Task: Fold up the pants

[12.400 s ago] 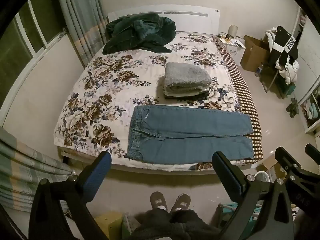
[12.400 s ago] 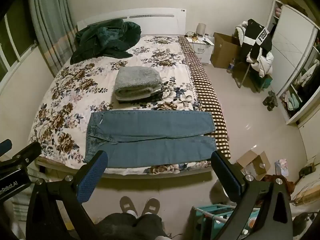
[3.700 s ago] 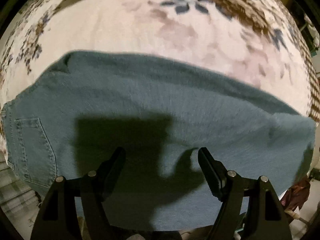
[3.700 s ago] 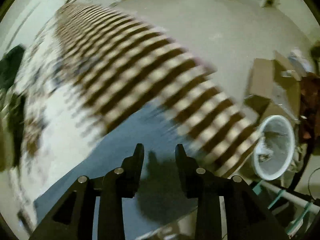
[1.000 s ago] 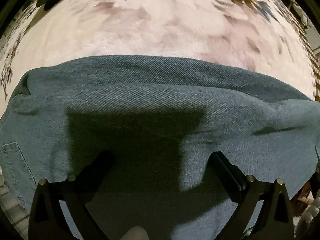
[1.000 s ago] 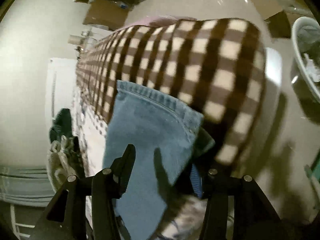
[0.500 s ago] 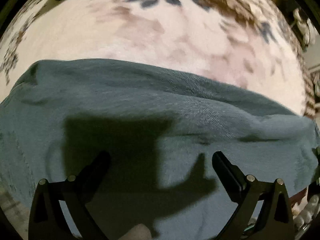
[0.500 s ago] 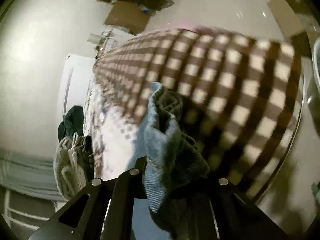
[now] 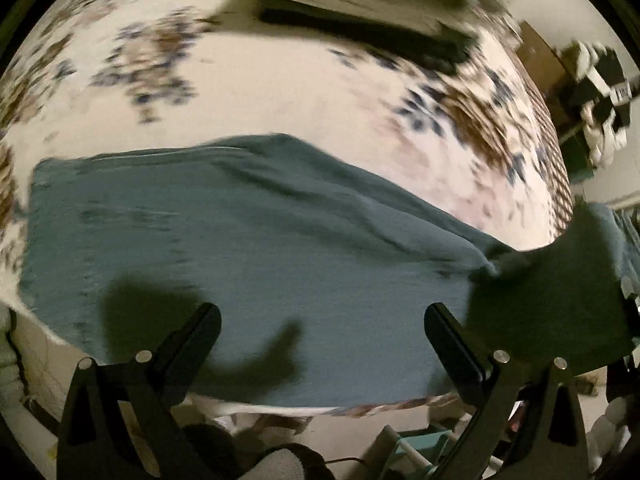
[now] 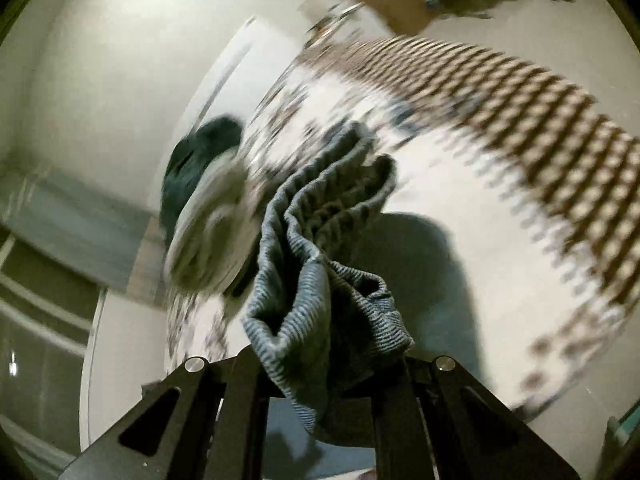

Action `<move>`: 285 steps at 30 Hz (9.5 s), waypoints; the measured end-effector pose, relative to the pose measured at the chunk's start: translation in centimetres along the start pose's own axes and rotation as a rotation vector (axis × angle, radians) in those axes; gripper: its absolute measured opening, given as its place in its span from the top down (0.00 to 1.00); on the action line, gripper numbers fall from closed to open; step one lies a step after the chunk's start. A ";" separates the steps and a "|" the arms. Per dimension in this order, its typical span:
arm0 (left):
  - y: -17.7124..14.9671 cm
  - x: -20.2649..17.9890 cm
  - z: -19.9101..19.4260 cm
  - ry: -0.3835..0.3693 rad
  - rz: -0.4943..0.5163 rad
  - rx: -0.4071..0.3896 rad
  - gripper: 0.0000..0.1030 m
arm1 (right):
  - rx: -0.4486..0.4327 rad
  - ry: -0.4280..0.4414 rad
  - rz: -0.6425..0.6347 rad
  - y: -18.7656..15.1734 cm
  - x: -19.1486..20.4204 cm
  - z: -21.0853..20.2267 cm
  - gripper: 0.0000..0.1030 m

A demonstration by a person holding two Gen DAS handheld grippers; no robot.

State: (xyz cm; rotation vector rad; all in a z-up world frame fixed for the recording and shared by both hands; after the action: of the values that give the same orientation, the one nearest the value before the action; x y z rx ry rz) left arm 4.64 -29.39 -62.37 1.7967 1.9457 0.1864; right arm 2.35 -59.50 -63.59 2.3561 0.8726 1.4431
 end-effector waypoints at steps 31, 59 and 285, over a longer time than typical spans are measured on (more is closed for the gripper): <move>2.8 18.3 0.1 0.090 -0.164 -0.013 0.00 | 0.670 0.013 -0.299 -32.9 10.3 10.3 0.43; 1.6 10.9 7.6 0.136 0.062 0.002 0.46 | 0.383 -0.403 -0.241 -13.8 -2.6 9.8 0.48; 0.3 2.6 14.3 -0.025 0.178 0.087 0.00 | 0.359 -0.410 0.397 -12.7 -20.8 -0.7 0.72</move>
State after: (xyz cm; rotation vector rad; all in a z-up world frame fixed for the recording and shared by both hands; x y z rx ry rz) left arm 11.00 -29.96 -75.43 2.0200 1.8016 0.1388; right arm -9.78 -62.02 -84.61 3.0814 0.6143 0.9012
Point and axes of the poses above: each gripper's, at about its wrist camera, not at the fingertips, and z roughly the way its jaws point, x to its left, y to its top, the point moved 8 cm from there along z, roughly the way its jaws point, and after that the axes turned 15 degrees about -x, right-handed, at the moved point
